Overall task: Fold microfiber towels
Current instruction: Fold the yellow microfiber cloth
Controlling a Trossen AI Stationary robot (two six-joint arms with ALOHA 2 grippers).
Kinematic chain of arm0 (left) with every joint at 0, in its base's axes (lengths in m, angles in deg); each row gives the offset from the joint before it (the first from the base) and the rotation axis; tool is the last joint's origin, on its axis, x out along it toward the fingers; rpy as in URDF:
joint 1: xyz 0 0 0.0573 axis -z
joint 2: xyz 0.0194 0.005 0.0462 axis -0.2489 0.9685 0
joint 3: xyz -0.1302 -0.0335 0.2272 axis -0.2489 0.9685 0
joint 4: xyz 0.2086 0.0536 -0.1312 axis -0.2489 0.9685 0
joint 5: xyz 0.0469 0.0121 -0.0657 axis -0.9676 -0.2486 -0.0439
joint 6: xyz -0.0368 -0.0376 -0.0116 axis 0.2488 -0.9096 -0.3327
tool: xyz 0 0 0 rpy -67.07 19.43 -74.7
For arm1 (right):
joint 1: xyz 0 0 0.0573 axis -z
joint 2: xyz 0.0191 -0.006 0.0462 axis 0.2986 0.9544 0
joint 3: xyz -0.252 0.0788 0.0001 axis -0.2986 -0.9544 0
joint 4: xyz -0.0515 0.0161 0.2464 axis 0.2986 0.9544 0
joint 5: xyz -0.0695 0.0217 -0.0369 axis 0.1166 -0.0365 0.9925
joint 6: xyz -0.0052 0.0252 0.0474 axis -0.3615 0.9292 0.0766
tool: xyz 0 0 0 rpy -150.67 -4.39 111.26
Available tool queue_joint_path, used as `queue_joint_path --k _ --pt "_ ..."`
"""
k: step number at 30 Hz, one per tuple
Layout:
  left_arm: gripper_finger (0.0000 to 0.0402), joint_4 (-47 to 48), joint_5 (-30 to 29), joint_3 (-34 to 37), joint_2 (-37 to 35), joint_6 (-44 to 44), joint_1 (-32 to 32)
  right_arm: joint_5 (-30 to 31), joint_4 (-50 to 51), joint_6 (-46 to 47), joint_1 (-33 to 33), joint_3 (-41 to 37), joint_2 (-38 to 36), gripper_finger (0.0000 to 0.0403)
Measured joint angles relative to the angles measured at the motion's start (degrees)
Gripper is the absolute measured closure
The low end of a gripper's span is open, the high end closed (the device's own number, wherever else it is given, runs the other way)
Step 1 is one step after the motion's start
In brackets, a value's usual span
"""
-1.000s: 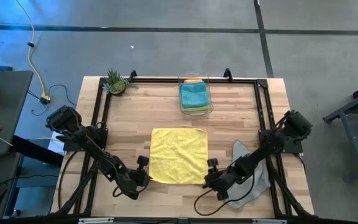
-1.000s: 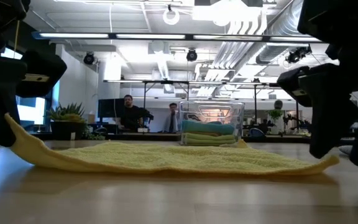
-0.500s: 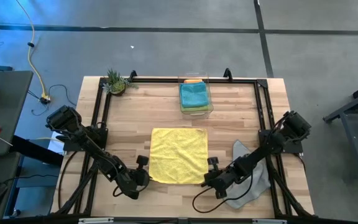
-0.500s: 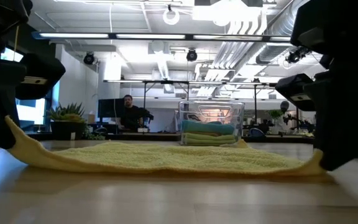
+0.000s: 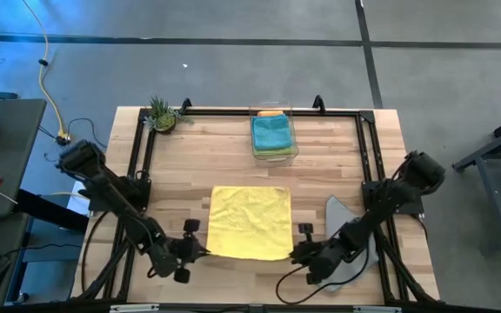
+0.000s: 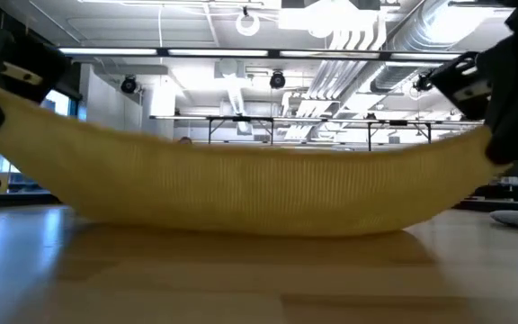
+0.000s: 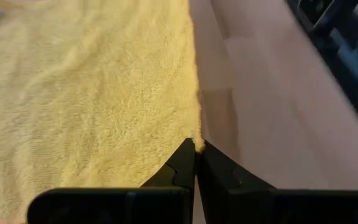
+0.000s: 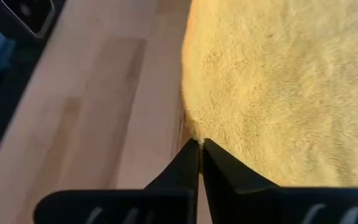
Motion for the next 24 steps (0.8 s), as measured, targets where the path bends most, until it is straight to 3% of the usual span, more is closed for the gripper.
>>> queue_joint_path --k 5,10,18,24 --pt "0.0401 -0.68 -3.90 0.00 -1.11 -4.76 2.53 2.11 0.02 3.60 -1.89 0.00 -1.66 0.0402" --pt "0.0401 -0.94 -12.31 -0.88 -1.22 -7.48 5.21 6.11 3.44 6.66 -2.68 2.08 -1.92 0.0402" --pt "0.0402 14.12 -22.03 -6.85 -1.22 -15.56 1.99 14.54 23.44 13.15 1.44 10.16 -1.98 0.0402" --pt "0.0402 27.70 -23.40 -7.61 -1.24 -30.34 -3.47 15.41 29.22 17.57 7.11 11.19 -2.01 0.0403"
